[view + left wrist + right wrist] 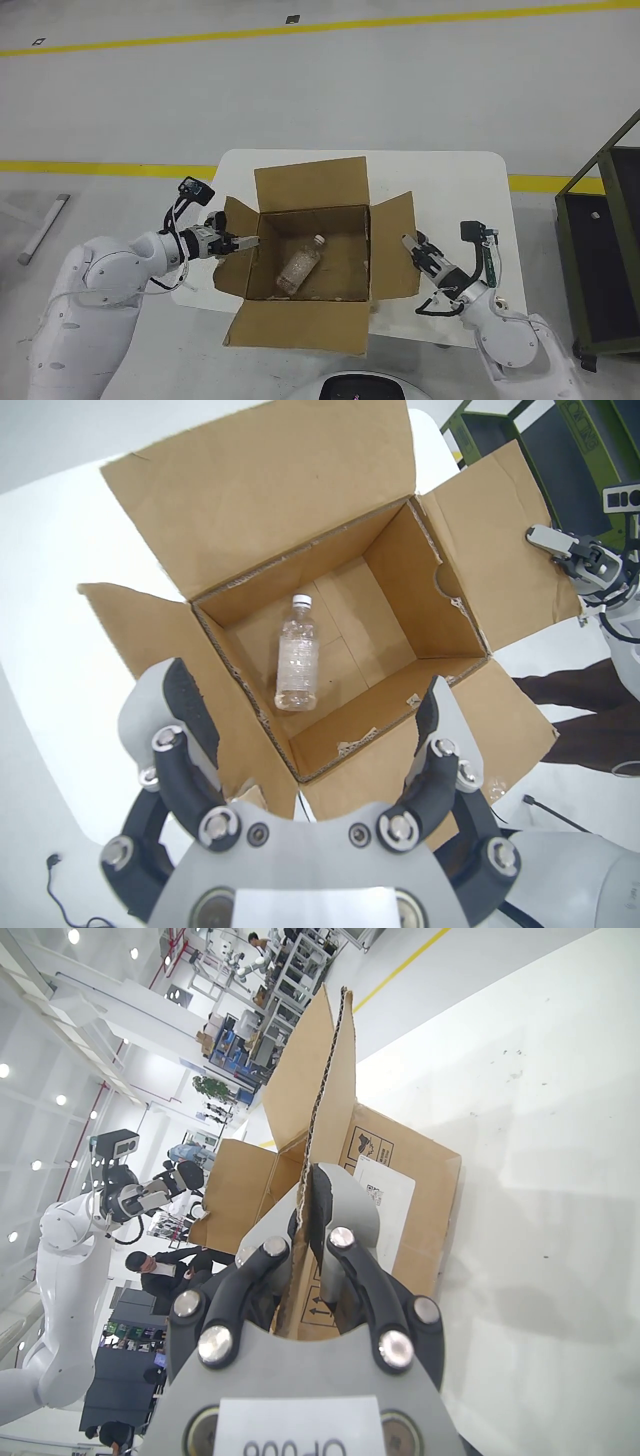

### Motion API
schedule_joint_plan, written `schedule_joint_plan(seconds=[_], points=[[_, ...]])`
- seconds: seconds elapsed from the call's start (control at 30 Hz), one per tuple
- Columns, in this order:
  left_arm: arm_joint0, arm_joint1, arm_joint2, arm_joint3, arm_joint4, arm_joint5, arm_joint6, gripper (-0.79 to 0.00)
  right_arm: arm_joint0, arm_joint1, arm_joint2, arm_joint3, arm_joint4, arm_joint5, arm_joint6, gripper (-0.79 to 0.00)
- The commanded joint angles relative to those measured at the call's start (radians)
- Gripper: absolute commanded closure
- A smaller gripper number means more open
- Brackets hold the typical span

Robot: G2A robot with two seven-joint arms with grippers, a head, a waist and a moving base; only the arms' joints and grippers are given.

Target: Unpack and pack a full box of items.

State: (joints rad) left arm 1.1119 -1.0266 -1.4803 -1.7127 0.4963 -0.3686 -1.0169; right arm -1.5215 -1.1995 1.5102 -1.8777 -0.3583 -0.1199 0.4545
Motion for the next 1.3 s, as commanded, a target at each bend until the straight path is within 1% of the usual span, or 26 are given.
schedule_joint_plan(seconds=[0.0, 0.13, 0.27, 0.47, 0.5, 0.53, 0.57, 0.6, 0.77, 0.87, 0.93, 1.03, 1.13, 1.23, 1.27], points=[[0.026, 0.005, -0.028, -0.032, 0.023, 0.014, 0.028, -0.785, -0.002, 0.002, 0.018, -0.002, 0.003, 0.005, -0.002, 0.0], [0.077, 0.011, -0.068, -0.091, 0.086, 0.047, 0.091, -0.785, -0.006, 0.006, 0.057, -0.002, 0.009, 0.012, -0.005, 0.0], [0.118, 0.016, -0.103, -0.128, 0.148, 0.096, 0.142, -0.785, -0.013, 0.01, 0.098, 0.007, 0.018, 0.022, -0.013, 0.0], [0.142, 0.019, -0.105, -0.111, 0.171, 0.129, 0.145, -0.785, -0.023, 0.016, 0.16, 0.023, 0.025, 0.032, -0.024, 0.0], [0.144, 0.02, -0.102, -0.106, 0.173, 0.132, 0.143, -0.785, -0.026, 0.017, 0.168, 0.024, 0.026, 0.03, -0.019, -0.037], [0.144, 0.02, -0.099, -0.104, 0.176, 0.133, 0.141, -0.785, -0.028, 0.019, 0.173, 0.024, 0.026, 0.024, -0.01, -0.172], [0.144, 0.02, -0.099, -0.104, 0.176, 0.133, 0.141, -0.785, -0.028, 0.02, 0.179, 0.024, 0.024, 0.016, -0.003, -0.554], [0.144, 0.02, -0.099, -0.104, 0.176, 0.133, 0.141, -0.785, -0.03, 0.021, 0.185, 0.025, 0.018, 0.01, -0.001, -0.785], [0.144, 0.02, -0.099, -0.104, 0.176, 0.133, 0.141, -0.785, -0.054, 0.028, 0.23, -0.006, -0.063, -0.022, -0.032, -0.785], [0.144, 0.02, -0.099, -0.104, 0.176, 0.133, 0.141, -0.785, -0.085, 0.034, 0.295, -0.04, -0.119, -0.026, -0.054, -0.785], [0.144, 0.02, -0.099, -0.104, 0.176, 0.133, 0.141, -0.785, -0.115, 0.041, 0.353, -0.072, -0.205, -0.016, -0.039, -0.785], [0.144, 0.02, -0.099, -0.104, 0.176, 0.133, 0.141, -0.785, -0.178, 0.055, 0.444, -0.174, -0.447, 0.06, 0.052, -0.785], [0.144, 0.02, -0.099, -0.104, 0.176, 0.133, 0.141, -0.785, -0.26, 0.064, 0.488, -0.294, -0.678, 0.106, 0.198, -0.785], [0.144, 0.02, -0.099, -0.104, 0.176, 0.133, 0.141, -0.785, -0.319, 0.072, 0.463, -0.373, -0.909, 0.08, 0.347, -0.785], [0.144, 0.02, -0.099, -0.104, 0.176, 0.133, 0.141, -0.785, -0.323, 0.073, 0.444, -0.387, -0.955, 0.089, 0.372, -0.785]])
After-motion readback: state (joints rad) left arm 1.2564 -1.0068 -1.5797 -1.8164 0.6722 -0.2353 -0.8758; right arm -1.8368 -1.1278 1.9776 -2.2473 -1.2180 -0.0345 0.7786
